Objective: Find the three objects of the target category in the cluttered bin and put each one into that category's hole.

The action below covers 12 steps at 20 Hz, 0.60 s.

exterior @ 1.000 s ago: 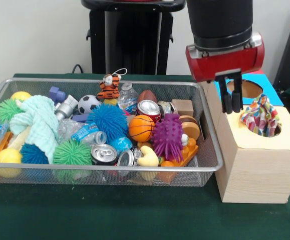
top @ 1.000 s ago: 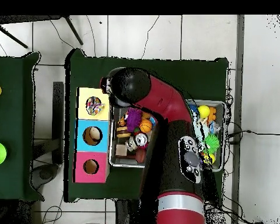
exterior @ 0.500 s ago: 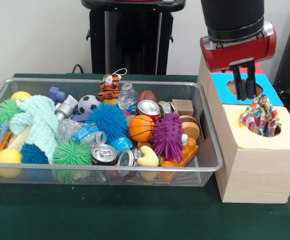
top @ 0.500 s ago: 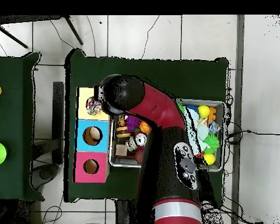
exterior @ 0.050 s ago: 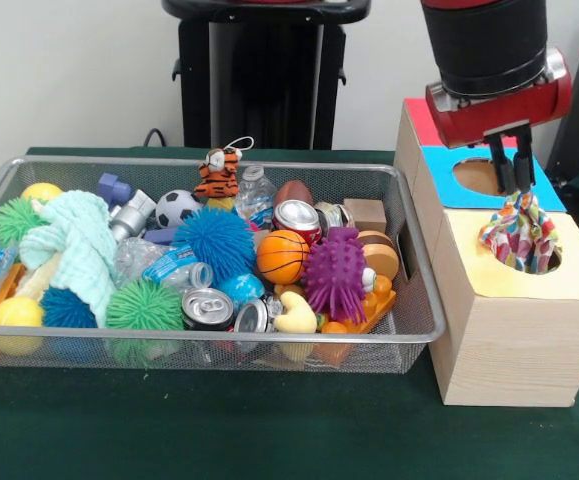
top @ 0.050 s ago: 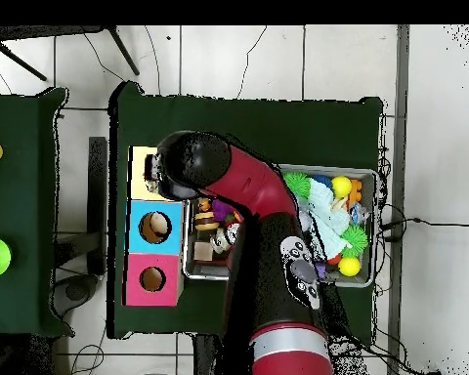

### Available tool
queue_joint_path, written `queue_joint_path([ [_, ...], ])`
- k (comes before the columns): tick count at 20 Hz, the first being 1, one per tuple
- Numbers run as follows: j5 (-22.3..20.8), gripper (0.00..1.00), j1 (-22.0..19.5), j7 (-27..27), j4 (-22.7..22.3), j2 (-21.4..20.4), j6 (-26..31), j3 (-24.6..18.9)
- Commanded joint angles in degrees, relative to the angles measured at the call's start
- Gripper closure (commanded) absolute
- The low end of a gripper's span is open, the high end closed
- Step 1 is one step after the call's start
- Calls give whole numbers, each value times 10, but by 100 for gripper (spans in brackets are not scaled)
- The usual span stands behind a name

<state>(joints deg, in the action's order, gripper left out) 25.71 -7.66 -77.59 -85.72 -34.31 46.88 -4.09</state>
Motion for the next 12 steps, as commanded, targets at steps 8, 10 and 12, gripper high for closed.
queue_joint_path([
  [8,5,100,0,-95,-50,58,20,-55],
  [10,4,100,-1,-91,-45,67,10,-56],
  [12,-1,100,0,-85,-39,76,5,-56],
])
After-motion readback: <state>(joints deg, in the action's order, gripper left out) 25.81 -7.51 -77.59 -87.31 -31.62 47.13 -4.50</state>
